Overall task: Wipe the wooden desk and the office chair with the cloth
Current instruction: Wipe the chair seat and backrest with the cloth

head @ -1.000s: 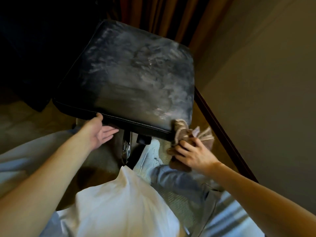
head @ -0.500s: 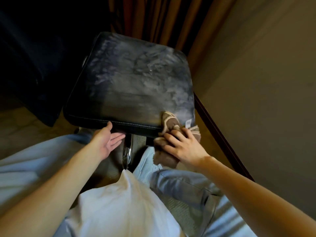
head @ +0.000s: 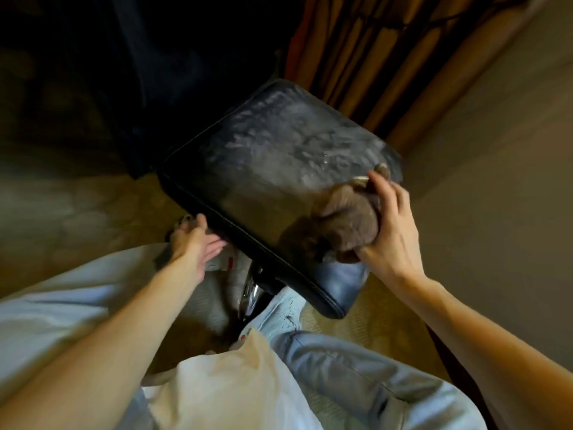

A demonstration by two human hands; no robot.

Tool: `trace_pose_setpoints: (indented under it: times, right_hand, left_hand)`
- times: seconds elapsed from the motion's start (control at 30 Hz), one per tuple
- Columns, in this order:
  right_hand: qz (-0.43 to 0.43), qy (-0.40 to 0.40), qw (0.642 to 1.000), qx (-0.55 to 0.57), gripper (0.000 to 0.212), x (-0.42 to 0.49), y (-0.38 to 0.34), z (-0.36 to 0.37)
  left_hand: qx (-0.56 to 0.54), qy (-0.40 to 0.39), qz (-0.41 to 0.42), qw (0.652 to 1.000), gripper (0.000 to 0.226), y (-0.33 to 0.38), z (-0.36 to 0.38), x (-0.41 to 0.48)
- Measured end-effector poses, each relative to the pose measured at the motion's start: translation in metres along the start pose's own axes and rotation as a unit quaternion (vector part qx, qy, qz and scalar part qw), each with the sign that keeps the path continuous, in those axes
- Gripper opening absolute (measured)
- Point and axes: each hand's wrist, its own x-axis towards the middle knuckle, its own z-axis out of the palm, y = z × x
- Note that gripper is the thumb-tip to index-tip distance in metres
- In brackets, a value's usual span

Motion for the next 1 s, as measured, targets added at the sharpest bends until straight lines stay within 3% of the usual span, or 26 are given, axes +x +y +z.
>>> trace_pose_setpoints:
  times: [0.07, 0.13, 0.33, 0.5, 0.6, 0.7, 0.9, 1.0]
  right_hand:
    - [0.074, 0.034, 0.992, 0.097, 0.100, 0.019, -0.018, 0.012]
    - [0.088, 0.036, 0.987, 0.129, 0.095, 0.039, -0.035, 0.025]
    - [-0.021, -0.008, 0.998, 0.054, 0.067, 0.119, -0.088, 0.069]
    - [-0.086, -0.070, 0.991, -0.075, 0.077, 0.196, -0.138, 0.107]
    - [-0.046, -0.194, 0.966, -0.167, 0.090, 0.235, -0.165, 0.132]
    - [-0.020, -0.300, 0.941, -0.157, 0.100, 0.262, -0.176, 0.162]
    - [0.025, -0.321, 0.935, -0.146, 0.086, 0.288, -0.155, 0.213]
    - [-0.001, -0.285, 0.947, -0.146, 0.072, 0.299, -0.154, 0.220]
  left_hand:
    - [-0.051, 0.008, -0.001, 0.999, 0.047, 0.001, -0.009, 0.003]
    - [-0.056, -0.002, 0.003, 0.998, 0.044, 0.002, -0.010, 0.001]
    - [-0.010, -0.047, 0.004, 0.999, 0.023, 0.002, -0.016, 0.003]
    - [0.028, -0.069, -0.008, 0.997, 0.045, -0.002, -0.028, 0.015]
    - [0.026, -0.066, 0.006, 0.997, 0.044, 0.009, -0.033, 0.021]
    - [0.008, -0.057, -0.041, 0.997, 0.038, 0.019, -0.047, 0.035]
    - [0.029, -0.079, -0.068, 0.994, 0.034, 0.021, -0.062, 0.048]
    - [0.034, -0.091, -0.058, 0.994, 0.043, 0.028, -0.065, 0.053]
